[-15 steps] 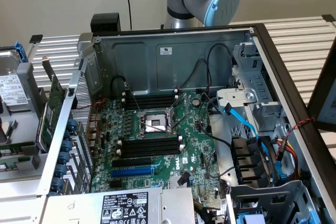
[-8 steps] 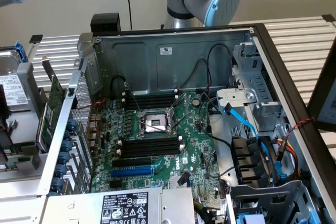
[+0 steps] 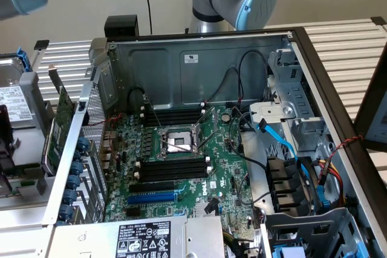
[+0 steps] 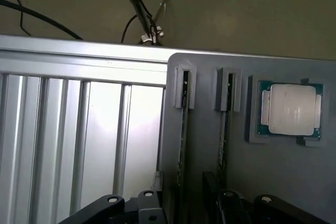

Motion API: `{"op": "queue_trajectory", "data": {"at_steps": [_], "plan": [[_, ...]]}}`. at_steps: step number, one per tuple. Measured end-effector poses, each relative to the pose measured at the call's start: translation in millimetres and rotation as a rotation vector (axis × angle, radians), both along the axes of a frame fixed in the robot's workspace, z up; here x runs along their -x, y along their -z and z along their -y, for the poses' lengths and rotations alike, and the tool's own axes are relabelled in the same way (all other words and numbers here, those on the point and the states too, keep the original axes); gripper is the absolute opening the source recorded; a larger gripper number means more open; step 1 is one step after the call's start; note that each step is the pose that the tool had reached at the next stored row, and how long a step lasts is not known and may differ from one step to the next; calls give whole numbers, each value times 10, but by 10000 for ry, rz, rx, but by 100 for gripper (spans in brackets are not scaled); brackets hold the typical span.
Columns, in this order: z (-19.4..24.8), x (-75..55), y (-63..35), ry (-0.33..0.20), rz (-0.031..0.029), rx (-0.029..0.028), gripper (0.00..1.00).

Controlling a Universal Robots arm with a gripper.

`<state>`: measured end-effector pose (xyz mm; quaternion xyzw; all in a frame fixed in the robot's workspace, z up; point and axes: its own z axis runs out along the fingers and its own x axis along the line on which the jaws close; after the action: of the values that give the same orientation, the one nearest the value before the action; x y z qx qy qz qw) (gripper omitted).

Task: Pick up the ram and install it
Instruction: 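Pick up the ram and move it above insertion slot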

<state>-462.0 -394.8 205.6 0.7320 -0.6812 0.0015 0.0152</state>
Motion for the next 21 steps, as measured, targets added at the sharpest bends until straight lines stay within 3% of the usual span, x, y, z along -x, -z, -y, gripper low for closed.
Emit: {"op": "queue_trajectory", "data": {"at_steps": [10,12,13,15,21], "plan": [[-1,21,81,2,1,-93,40],[0,22,87,1,1,-119,27],[0,22,86,1,-1,-124,27],[2,26,80,2,-2,-126,16],[9,37,-151,1,0,-123,13]]}}
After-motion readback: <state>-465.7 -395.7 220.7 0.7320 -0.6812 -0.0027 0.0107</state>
